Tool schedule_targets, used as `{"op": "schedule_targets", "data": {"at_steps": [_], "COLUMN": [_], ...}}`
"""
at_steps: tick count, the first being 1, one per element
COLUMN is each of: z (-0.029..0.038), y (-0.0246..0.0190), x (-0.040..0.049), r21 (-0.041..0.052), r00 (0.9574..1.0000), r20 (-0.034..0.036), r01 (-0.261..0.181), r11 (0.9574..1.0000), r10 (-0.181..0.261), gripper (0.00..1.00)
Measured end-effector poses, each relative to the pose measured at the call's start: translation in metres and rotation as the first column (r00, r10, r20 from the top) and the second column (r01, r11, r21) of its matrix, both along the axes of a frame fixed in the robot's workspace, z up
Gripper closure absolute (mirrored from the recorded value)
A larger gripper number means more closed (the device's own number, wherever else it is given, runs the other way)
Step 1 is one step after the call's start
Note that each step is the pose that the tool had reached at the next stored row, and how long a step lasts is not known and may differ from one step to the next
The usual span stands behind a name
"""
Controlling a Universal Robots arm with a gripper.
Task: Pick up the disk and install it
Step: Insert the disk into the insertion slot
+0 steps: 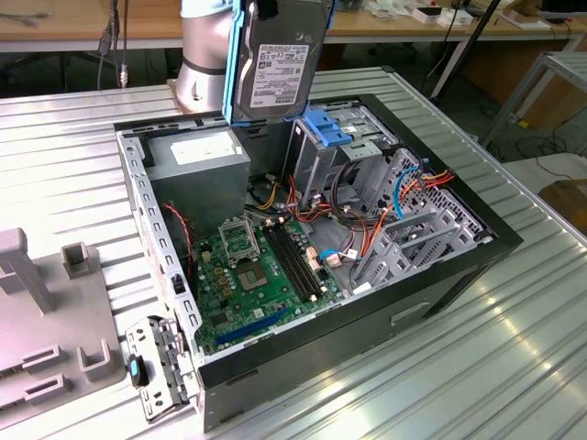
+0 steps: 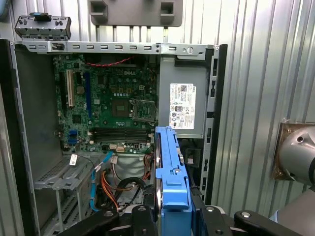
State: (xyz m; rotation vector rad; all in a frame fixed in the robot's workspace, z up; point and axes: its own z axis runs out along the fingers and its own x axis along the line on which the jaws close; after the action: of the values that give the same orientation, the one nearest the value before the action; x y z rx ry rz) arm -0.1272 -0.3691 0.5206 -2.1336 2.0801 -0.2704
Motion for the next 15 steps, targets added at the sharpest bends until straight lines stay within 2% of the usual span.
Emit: {"op": "schedule_targets", "data": {"at_steps": [3,5,6,9,12,15], "z": [0.0,0.0,0.0,-0.0001,-0.0001,-0.0001], "y": [-0.0006,-0.0025,-0.0063,-0.0113,-0.02,-0.024], "x": [0.0,0.0,0.0,0.0001,0.0003,0.0004], "r21": [0.0,0.0,0.0,0.0001,0.0,0.0], "r00": [1.0,1.0,1.0,1.0,1.0,1.0], "r20": [0.0,0.0,0.0,0.0,0.0001,0.0], "r01": [0.0,0.0,0.0,0.0,0.0,0.0], "r11": [1.0,1.0,1.0,1.0,1.0,1.0], "r10": [0.0,0.0,0.0,0.0,0.0,0.0], "gripper": [0.63,0.63,0.63,0.63,0.63,0.63]}}
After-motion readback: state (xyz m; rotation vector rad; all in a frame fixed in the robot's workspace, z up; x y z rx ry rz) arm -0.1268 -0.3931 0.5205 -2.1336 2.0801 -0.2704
